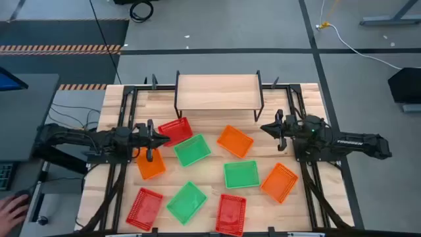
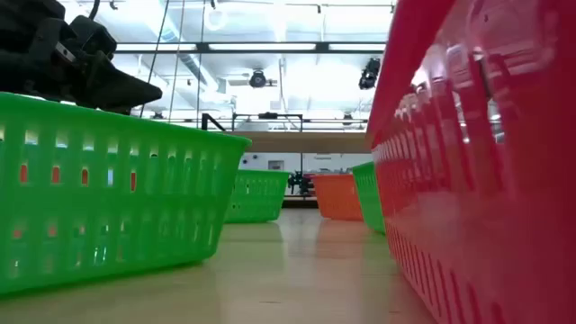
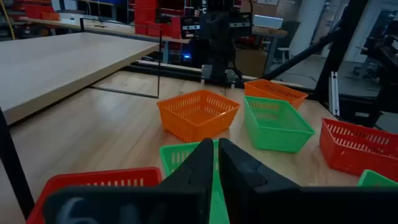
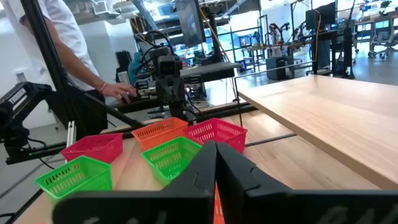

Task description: Stack baskets on shelf by color

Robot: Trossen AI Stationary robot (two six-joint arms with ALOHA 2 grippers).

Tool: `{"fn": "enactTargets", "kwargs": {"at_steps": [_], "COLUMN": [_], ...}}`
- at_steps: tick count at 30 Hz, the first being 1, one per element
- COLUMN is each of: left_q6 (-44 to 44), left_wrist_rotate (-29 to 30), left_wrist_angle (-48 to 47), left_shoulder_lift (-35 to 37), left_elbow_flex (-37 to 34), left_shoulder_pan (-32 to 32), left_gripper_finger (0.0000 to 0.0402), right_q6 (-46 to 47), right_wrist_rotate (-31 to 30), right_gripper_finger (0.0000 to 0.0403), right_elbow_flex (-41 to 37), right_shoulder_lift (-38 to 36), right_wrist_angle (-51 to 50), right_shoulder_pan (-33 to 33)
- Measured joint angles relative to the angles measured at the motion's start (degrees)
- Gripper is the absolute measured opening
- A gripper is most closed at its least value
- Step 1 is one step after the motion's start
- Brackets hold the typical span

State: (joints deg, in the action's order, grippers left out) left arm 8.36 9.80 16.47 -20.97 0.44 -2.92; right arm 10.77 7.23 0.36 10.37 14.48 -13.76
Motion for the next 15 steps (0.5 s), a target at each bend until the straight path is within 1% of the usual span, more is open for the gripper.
{"fn": "enactTargets", "kwargs": {"at_steps": [4,15], "left_q6": [-0.01,0.0], "left_wrist_rotate": [0.01,0.0], "left_wrist_angle": [-0.01,0.0], "left_shoulder_lift": [0.0,0.0], "left_elbow_flex": [0.0,-0.02], "left_shoulder_pan": [0.0,0.0], "left_gripper_finger": [0.0036,0.0027], "right_q6": [0.02,0.01], "right_wrist_rotate": [0.0,0.02], "right_gripper_finger": [0.0014,0.0014], "right_elbow_flex": [0.02,0.02], "right_shoulder_lift": [0.02,0.01], "right_wrist_angle": [0.0,0.0], "right_shoulder_pan": [-0.02,-0.01]}}
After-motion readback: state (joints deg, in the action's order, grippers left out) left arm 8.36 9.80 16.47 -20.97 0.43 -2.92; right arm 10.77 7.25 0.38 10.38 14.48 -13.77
